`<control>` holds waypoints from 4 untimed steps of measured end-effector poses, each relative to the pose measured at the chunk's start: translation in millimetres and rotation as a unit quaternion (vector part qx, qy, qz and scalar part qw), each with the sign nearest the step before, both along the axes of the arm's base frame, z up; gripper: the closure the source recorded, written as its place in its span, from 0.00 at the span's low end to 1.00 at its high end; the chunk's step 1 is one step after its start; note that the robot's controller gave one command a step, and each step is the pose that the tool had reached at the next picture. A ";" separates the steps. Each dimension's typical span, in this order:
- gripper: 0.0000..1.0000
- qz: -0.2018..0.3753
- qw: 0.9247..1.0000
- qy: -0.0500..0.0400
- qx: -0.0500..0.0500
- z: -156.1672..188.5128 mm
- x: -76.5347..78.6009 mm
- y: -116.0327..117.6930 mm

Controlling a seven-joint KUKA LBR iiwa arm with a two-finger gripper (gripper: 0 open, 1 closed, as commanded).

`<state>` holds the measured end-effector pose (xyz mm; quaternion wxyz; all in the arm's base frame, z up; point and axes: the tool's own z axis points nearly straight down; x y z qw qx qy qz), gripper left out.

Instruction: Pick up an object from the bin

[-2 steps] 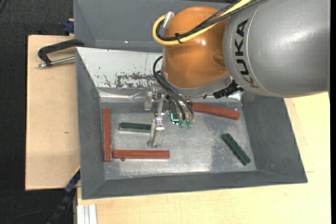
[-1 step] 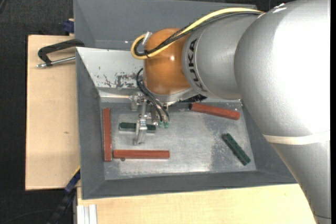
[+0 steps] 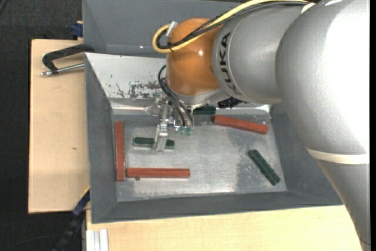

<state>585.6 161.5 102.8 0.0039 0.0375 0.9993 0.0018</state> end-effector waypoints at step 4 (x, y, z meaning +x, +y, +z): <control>1.00 -0.047 0.999 0.004 0.000 -32.6 -2.6 4.0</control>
Offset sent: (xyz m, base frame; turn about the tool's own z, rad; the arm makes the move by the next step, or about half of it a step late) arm -0.0108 0.0010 0.0006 0.0758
